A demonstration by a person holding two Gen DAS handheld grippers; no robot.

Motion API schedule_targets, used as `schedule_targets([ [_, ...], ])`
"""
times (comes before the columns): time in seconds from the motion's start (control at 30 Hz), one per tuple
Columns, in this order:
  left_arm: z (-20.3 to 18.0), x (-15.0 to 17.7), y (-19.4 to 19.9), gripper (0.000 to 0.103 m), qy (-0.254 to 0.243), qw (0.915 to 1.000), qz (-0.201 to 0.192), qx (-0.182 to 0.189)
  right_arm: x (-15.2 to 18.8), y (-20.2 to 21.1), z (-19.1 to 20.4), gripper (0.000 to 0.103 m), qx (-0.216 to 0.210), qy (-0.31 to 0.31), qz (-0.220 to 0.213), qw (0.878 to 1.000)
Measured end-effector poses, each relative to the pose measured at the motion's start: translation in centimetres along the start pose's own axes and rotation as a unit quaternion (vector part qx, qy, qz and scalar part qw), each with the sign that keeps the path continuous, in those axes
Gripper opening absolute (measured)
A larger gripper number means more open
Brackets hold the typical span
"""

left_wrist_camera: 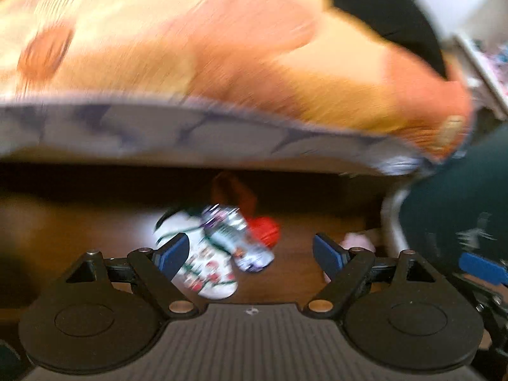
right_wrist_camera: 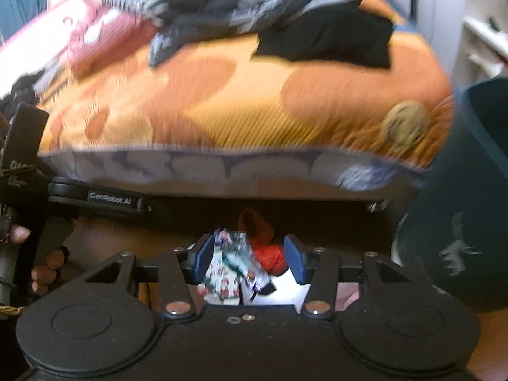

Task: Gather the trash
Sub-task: 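Withdraw both tools from the bin and lower them back to the pile, then grasp the Merry Christmas bag with left tool while right tool grasps the cookie packet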

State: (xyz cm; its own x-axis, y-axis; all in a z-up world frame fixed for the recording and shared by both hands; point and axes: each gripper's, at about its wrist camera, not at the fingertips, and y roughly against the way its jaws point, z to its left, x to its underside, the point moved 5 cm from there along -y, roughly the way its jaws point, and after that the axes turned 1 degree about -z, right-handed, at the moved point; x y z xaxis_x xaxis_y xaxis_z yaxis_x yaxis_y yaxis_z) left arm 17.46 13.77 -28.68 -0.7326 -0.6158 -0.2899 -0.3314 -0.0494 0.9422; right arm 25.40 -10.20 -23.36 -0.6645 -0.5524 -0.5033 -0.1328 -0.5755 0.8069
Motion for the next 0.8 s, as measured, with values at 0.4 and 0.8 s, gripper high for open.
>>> schedule_targets([
  [0.4,8.4,3.9,-13.9,0.085,0.121,0.9805,0.126,-0.090,2.4,-14.0,-0.2,0.049,-0.012,0.049,0.096,0.994],
  [0.8,11.8,7.6,-23.8,0.085,0.149,0.9611,0.200,-0.119,4.8,-25.1,1.2,0.049,-0.006,0.179,0.168,0.969],
])
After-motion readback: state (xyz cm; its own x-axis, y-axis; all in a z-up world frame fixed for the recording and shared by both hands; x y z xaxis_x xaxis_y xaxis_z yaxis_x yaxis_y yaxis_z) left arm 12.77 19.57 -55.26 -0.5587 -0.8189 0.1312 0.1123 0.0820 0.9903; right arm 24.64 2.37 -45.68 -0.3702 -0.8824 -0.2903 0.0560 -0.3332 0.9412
